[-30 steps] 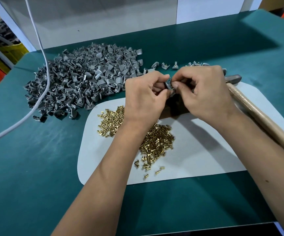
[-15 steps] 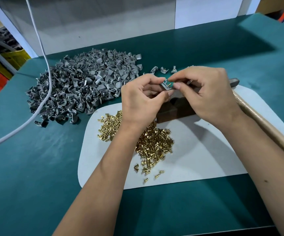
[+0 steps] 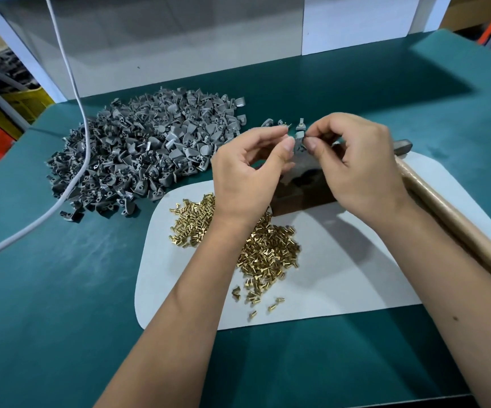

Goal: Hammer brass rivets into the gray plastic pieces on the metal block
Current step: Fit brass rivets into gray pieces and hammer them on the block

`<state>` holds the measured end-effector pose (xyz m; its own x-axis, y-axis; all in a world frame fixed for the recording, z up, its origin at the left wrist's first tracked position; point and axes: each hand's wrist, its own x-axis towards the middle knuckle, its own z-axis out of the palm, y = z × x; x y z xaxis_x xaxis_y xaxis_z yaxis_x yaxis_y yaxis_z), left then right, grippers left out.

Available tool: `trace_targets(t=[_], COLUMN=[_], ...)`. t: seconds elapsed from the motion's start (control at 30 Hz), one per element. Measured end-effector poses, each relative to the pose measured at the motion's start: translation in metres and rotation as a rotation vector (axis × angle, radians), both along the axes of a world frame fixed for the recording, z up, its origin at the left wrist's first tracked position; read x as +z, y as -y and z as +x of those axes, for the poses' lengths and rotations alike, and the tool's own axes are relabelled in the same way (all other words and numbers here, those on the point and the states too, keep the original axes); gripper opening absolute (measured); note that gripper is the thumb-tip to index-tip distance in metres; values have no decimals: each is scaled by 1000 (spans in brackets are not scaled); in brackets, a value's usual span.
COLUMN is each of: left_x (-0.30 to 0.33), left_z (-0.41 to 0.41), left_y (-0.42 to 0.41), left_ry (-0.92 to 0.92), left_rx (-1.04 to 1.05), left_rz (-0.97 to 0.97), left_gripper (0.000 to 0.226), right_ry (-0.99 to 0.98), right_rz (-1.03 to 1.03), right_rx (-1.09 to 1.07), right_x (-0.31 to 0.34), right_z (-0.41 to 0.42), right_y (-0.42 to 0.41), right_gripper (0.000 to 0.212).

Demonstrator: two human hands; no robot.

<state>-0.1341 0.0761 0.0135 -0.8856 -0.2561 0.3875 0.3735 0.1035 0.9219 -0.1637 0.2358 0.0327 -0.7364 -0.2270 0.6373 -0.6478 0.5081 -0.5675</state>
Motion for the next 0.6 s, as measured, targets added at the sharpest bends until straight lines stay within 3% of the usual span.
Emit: trace_targets(t=[0.23, 0.6], left_x=[-5, -8], left_z=[-2, -1], left_y=[-6, -13], left_ry=[-12, 54], left_rx=[55, 95], left_rz=[-52, -8], left_gripper=[22, 15], right_ry=[94, 154], right_rz=[-55, -84], right_rx=[-53, -145], right_x=[-4, -4], right_z=[3, 7], right_y=[10, 18], right_gripper=[8, 9])
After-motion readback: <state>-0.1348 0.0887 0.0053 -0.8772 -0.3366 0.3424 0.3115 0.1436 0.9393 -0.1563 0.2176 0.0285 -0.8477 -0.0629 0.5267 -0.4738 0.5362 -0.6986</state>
